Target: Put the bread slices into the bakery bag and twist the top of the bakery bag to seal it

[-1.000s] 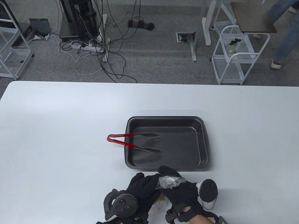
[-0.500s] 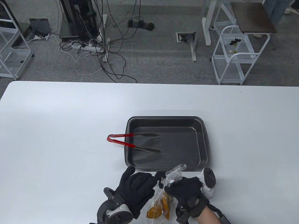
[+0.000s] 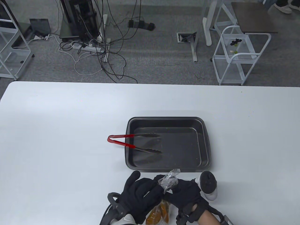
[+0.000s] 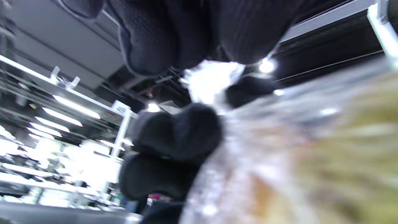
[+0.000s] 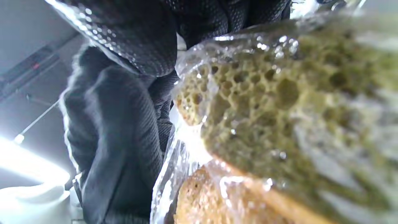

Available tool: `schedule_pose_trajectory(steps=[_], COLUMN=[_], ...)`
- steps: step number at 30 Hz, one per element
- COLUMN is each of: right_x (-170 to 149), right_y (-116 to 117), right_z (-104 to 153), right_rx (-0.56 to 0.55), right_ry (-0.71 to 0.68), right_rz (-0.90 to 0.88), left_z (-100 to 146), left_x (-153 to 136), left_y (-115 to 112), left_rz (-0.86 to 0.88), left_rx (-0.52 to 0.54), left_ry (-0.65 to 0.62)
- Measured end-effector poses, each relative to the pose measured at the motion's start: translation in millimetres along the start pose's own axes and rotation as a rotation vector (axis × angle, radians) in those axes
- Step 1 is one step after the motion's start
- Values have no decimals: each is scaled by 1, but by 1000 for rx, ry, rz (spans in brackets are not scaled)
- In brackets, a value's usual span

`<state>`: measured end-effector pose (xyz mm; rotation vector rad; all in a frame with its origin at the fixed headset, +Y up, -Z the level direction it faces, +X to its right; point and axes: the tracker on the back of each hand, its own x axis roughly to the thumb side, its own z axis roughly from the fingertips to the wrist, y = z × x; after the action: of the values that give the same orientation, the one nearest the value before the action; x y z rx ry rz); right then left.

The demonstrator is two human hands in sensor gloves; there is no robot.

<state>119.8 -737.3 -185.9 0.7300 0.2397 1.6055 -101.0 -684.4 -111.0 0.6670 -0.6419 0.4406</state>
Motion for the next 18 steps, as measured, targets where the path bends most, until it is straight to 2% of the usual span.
schedule_pose_trajectory(steps=[3, 4, 5, 6, 7, 8, 9, 10, 11, 13, 18], right_x=[1, 1, 0, -2, -3, -5, -7, -8, -10, -13, -10], right_y=[2, 2, 0, -1, -2, -3, -4, -5, -6, -7, 0], right_z=[2, 2, 1, 2, 2, 2, 1, 1, 1, 1, -2], right_rx=[-4, -4, -4, 7, 3, -2, 9, 11, 19, 30, 131], right_ry=[-20, -25, -21, -23, -20, -5, -1, 9, 35, 44, 66], right_rz=[-61, -82, -108, -132, -152, -178, -194, -197, -202, -216, -161], left_z=[-2, -2, -2, -2, -2, -2, 0, 0, 0, 0, 1], left_x=[-7, -13, -21, -27, -30, -32, -31, -28, -22, -9, 20], left_y=[0, -2, -6, -11, -13, -15, -13, -8, -1, 6, -6], left_rz=[-3, 39, 139, 249, 287, 289, 251, 155, 35, -66, -287], left_rx=[-28, -37, -109, -153, -167, -199, -187, -128, -71, -84, -109], left_ry=[107, 178, 267, 256, 263, 268, 255, 202, 94, -122, -252])
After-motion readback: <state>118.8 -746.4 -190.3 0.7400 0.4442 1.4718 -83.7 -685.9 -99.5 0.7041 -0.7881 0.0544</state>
